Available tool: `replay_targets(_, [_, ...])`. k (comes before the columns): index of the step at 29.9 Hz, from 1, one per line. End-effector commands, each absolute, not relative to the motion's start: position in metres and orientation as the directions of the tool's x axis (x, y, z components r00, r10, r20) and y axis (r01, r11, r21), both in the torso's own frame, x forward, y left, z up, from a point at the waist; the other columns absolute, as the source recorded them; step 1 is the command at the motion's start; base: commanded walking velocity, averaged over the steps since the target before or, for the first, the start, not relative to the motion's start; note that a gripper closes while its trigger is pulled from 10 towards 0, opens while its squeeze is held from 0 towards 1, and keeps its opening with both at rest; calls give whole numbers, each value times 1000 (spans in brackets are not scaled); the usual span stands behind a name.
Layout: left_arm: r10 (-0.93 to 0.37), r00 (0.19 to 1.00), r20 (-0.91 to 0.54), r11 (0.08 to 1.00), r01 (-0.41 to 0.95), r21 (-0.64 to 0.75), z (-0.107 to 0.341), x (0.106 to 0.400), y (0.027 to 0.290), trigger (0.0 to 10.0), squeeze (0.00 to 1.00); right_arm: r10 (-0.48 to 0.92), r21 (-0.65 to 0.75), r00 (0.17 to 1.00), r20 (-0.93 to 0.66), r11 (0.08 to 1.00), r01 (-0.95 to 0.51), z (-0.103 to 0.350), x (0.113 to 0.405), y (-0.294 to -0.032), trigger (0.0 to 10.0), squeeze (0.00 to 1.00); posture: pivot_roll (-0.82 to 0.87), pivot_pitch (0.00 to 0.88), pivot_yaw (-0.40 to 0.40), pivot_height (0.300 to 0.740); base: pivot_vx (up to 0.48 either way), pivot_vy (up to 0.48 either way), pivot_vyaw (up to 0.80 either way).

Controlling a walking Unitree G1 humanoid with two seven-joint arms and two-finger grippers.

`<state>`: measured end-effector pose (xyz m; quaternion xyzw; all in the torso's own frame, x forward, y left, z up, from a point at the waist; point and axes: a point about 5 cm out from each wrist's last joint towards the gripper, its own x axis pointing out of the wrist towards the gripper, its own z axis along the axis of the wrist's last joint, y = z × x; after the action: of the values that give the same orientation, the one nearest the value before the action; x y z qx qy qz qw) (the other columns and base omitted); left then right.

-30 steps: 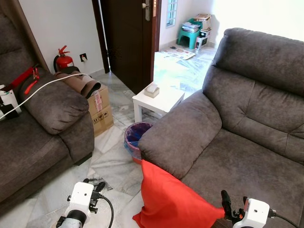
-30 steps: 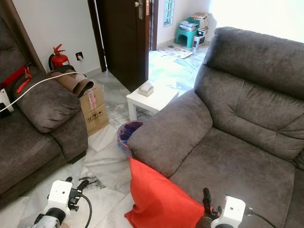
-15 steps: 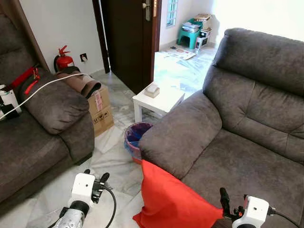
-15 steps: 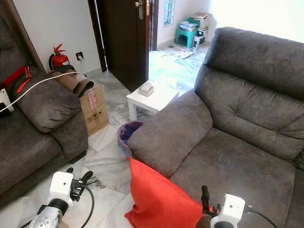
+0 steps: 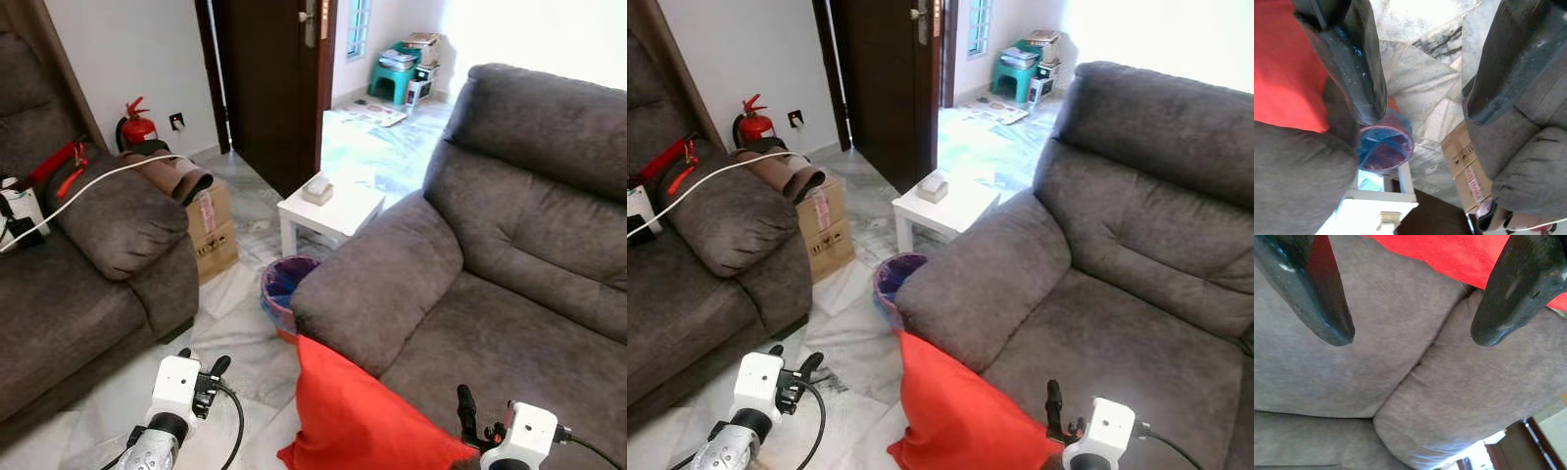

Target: Move the pillow to the sofa from floor

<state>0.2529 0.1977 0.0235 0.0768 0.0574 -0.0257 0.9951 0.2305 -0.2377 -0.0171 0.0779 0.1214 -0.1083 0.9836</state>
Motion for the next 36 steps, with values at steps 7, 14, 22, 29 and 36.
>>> replay_targets(7, [-76,987,-140,990,91,109,20,251,196,10000,0,-195,137,948,-251,963,234,-13,240,-232,10000,0,18,62,17,740,117,0,0])
replay_targets(14, [-115,979,-166,989,128,75,17,247,191,10000,0,-213,132,940,-266,958,255,-12,245,-235,10000,0,25,68,12,740,0,0,0])
replay_targets(22, [-102,982,-158,988,118,96,19,247,195,10000,0,-213,125,942,-261,960,252,-10,247,-236,10000,0,24,71,10,740,0,0,0])
replay_targets(29, [-77,990,-122,988,92,125,27,251,199,10000,0,-225,97,918,-325,958,270,-17,243,-237,10000,0,23,74,11,736,0,0,0])
replay_targets(36, [-77,989,-125,987,93,132,27,252,200,10000,0,-215,101,923,-319,961,259,-17,242,-233,10000,0,25,74,12,704,0,0,0])
